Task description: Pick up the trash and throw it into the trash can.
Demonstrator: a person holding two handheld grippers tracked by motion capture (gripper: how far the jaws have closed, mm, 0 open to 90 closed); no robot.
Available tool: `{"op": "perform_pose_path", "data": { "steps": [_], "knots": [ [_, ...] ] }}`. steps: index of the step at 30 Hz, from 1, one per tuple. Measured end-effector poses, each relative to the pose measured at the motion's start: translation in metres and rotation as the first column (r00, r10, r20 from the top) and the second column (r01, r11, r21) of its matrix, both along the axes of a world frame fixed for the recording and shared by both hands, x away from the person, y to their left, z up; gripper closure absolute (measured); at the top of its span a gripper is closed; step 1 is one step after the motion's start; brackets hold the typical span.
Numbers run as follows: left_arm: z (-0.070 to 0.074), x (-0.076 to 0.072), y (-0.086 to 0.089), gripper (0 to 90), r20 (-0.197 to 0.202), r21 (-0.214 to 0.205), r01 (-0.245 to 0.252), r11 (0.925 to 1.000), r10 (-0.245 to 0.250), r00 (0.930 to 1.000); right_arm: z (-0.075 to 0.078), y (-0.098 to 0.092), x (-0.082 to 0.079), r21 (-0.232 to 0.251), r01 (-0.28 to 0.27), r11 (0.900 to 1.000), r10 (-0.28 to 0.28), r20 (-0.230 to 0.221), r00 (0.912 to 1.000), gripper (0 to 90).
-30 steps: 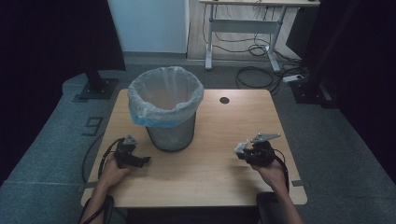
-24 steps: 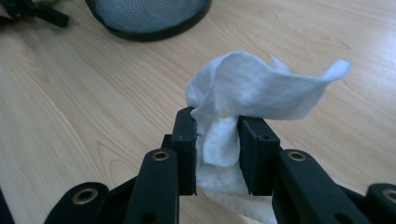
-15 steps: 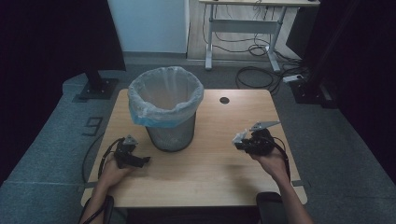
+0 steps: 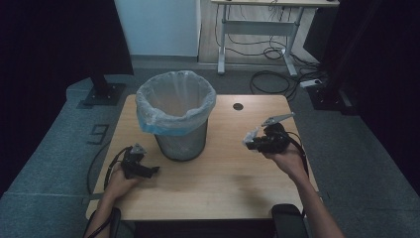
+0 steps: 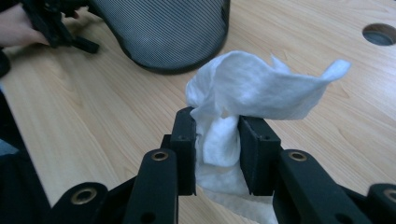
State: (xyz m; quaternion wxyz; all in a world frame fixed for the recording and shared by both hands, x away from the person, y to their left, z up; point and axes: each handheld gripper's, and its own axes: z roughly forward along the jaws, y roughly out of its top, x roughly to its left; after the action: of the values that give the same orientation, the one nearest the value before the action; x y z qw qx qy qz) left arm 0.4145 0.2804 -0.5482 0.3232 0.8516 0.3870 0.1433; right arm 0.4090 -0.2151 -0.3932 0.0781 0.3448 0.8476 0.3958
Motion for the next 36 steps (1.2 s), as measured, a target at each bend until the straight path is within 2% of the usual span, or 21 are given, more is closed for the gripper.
{"op": "perform_pose_path", "data": {
  "steps": [5, 14, 22, 36],
  "knots": [
    [0.000, 0.000, 0.000, 0.0, 0.000, 0.000, 0.000, 1.0000, 0.000, 1.0000, 0.009, 0.003, 0.006, 0.014, -0.002, 0.9999, 0.002, -0.026, 0.9997, 68.7],
    [0.000, 0.000, 0.000, 0.0, 0.000, 0.000, 0.000, 1.0000, 0.000, 1.0000, 0.036, 0.013, 0.016, -0.006, -0.022, 0.9997, 0.022, -0.017, 0.9996, 68.7],
    [0.000, 0.000, 0.000, 0.0, 0.000, 0.000, 0.000, 1.0000, 0.000, 1.0000, 0.062, 0.027, 0.028, -0.047, -0.040, 0.9981, 0.040, -0.011, 0.9992, 68.7],
    [0.000, 0.000, 0.000, 0.0, 0.000, 0.002, 0.004, 1.0000, -0.004, 1.0000, 0.097, 0.046, 0.050, -0.056, -0.064, 0.9964, 0.063, -0.016, 0.9979, 68.7]
  ]
}}
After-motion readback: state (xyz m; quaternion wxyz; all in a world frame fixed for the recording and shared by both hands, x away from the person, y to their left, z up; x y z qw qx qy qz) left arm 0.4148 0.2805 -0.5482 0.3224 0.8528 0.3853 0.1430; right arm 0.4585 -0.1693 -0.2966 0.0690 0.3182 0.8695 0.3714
